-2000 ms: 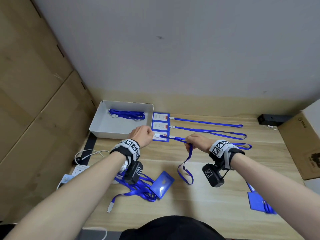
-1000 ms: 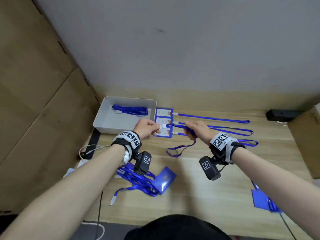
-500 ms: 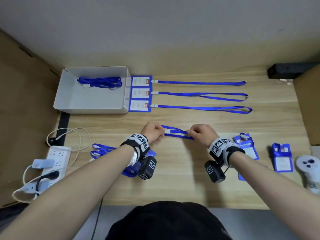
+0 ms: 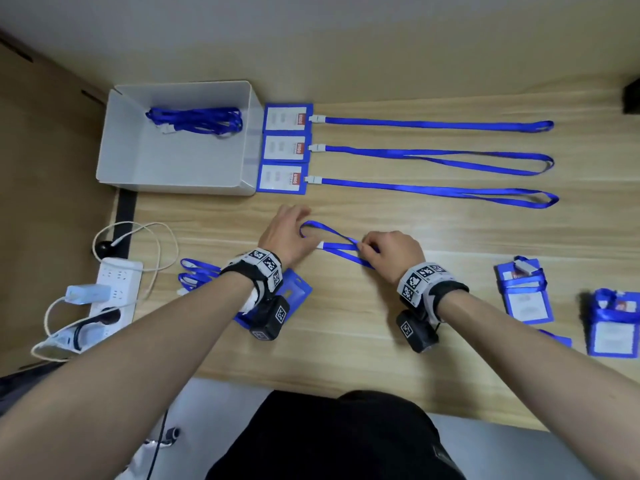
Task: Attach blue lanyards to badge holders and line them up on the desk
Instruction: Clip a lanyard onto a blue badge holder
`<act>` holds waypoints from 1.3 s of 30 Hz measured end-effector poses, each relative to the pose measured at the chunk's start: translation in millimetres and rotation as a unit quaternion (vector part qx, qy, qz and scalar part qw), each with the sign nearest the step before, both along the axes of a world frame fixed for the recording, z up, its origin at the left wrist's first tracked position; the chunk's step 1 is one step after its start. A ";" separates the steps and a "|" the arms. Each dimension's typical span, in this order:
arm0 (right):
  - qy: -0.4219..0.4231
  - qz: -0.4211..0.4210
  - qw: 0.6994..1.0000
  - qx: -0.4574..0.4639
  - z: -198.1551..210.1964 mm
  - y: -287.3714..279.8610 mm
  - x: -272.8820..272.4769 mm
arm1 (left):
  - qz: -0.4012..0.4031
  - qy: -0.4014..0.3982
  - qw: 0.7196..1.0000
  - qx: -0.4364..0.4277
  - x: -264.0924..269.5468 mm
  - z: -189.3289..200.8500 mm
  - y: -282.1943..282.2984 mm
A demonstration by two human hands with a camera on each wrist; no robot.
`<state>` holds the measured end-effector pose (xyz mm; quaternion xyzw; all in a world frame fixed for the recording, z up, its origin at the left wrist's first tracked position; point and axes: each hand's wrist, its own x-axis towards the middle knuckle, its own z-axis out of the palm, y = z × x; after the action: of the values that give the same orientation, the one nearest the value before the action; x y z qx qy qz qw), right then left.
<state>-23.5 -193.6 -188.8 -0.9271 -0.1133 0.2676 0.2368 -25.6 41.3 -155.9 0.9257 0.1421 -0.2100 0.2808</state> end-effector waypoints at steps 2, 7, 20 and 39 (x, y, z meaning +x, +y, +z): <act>-0.004 -0.008 1.000 0.001 -0.9 -0.9 -0.7 | -0.086 0.031 0.995 0.034 1.9 -3.8 -4.6; 0.002 -0.037 0.999 0.007 -2.1 -0.7 -3.4 | -0.147 0.048 0.985 0.071 8.6 -9.0 -11.1; -0.008 -0.141 0.990 0.003 11.6 12.8 -16.6 | -0.057 0.110 0.986 -0.112 -2.6 0.5 55.4; -0.082 -0.139 0.987 0.009 114.4 185.4 57.0 | -0.064 -0.018 0.995 -0.075 86.5 94.8 262.9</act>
<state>33.6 -8.2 -74.4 -0.9505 -0.0050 0.1544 0.2696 60.9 304.2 -61.1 0.9130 0.0615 -0.2206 0.3378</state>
